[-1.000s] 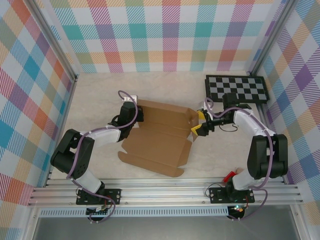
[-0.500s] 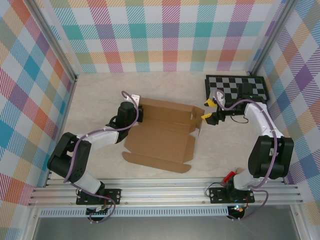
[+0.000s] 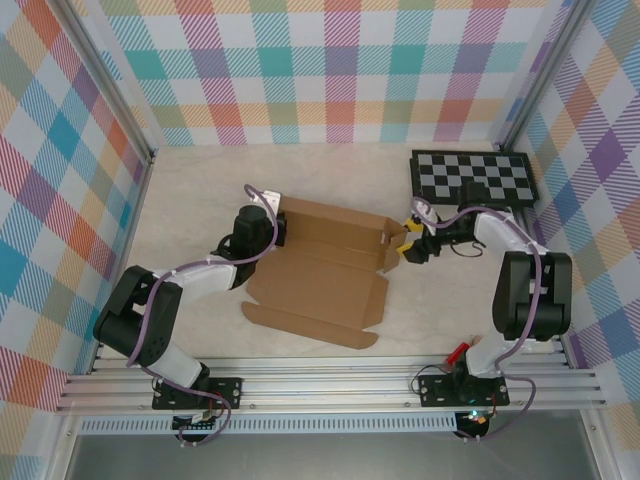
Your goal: Fold the paper box
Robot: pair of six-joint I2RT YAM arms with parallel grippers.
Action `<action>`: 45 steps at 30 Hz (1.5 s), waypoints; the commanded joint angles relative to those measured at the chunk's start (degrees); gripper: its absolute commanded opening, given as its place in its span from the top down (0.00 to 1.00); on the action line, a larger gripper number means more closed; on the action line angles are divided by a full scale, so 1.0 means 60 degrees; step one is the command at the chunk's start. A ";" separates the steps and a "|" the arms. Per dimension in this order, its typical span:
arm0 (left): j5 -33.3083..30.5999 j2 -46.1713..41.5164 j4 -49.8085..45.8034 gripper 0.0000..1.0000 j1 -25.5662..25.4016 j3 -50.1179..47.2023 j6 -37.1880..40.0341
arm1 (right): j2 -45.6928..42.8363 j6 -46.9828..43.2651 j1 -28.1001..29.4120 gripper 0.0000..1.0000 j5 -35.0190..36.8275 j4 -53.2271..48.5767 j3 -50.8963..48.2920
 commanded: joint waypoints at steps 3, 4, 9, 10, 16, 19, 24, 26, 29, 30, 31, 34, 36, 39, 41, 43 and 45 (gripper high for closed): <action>0.0181 -0.0264 0.0569 1.00 0.0104 -0.0082 -0.0264 | 0.0137 -0.0385 0.0855 0.31 -0.0539 -0.0291 0.0218; 0.0149 -0.0250 0.0569 1.00 0.0104 -0.0087 -0.0329 | 0.0125 -0.0160 0.0971 0.32 -0.0463 -0.0135 0.0192; -0.0140 -0.0178 0.0493 1.00 0.0093 -0.0077 -0.0722 | -0.0226 0.1144 0.1276 0.36 -0.0424 0.1097 -0.0312; -0.0252 -0.0143 0.0407 1.00 0.0089 -0.0040 -0.0762 | -0.0346 0.1229 0.1283 0.35 -0.0544 0.1245 -0.0454; -0.0595 0.0087 -0.0024 1.00 0.0115 0.0171 -0.0605 | -0.0782 -0.0061 0.1009 0.27 -0.1155 -0.0646 -0.0389; -0.0631 0.0077 -0.0022 1.00 0.0133 0.0161 -0.0248 | -0.1269 -0.0006 0.0606 0.21 -0.1629 -0.0551 -0.0489; -0.0549 -0.0173 0.0034 1.00 0.0162 0.0048 0.0296 | -0.1292 -0.0094 0.0016 0.19 -0.1047 -0.0701 -0.0058; -0.0537 -0.0284 0.0041 1.00 0.0177 0.0025 0.0383 | -0.1188 -0.0238 -0.0134 0.19 -0.0843 -0.0816 0.0061; -0.0525 -0.0363 0.0071 1.00 0.0221 0.0034 0.0383 | -0.1118 -0.0416 -0.0173 0.20 -0.0618 -0.0752 -0.0072; -0.0514 -0.0374 0.0086 1.00 0.0236 0.0025 0.0388 | -0.1145 -0.0431 -0.0206 0.21 -0.0668 -0.0671 -0.0199; -0.0507 -0.0367 0.0085 1.00 0.0268 0.0025 0.0383 | -0.1180 -0.0502 -0.0241 0.21 -0.0700 -0.0623 -0.0323; -0.0498 -0.0352 0.0086 1.00 0.0322 0.0024 0.0361 | -0.1243 -0.0531 -0.0262 0.21 -0.0399 -0.0387 -0.0639; -0.0485 -0.0363 0.0086 1.00 0.0352 0.0012 0.0339 | -0.1174 -0.0510 -0.0257 0.22 -0.0019 -0.0102 -0.0801; -0.0382 -0.0374 0.0137 1.00 0.0353 0.0010 0.0266 | -0.1011 -0.0296 -0.0255 0.26 0.0376 0.0529 -0.1000; -0.0278 -0.0367 0.0166 1.00 0.0353 0.0024 0.0181 | -0.0885 -0.0274 -0.0242 0.27 0.0427 0.0689 -0.1002; -0.0190 -0.0346 0.0196 1.00 0.0353 0.0025 0.0100 | -0.0716 -0.0177 -0.0212 0.28 0.0296 0.0784 -0.0904; -0.0156 -0.0324 0.0203 1.00 0.0353 0.0024 0.0054 | -0.0528 -0.0167 -0.0057 0.29 0.0382 0.0838 -0.0800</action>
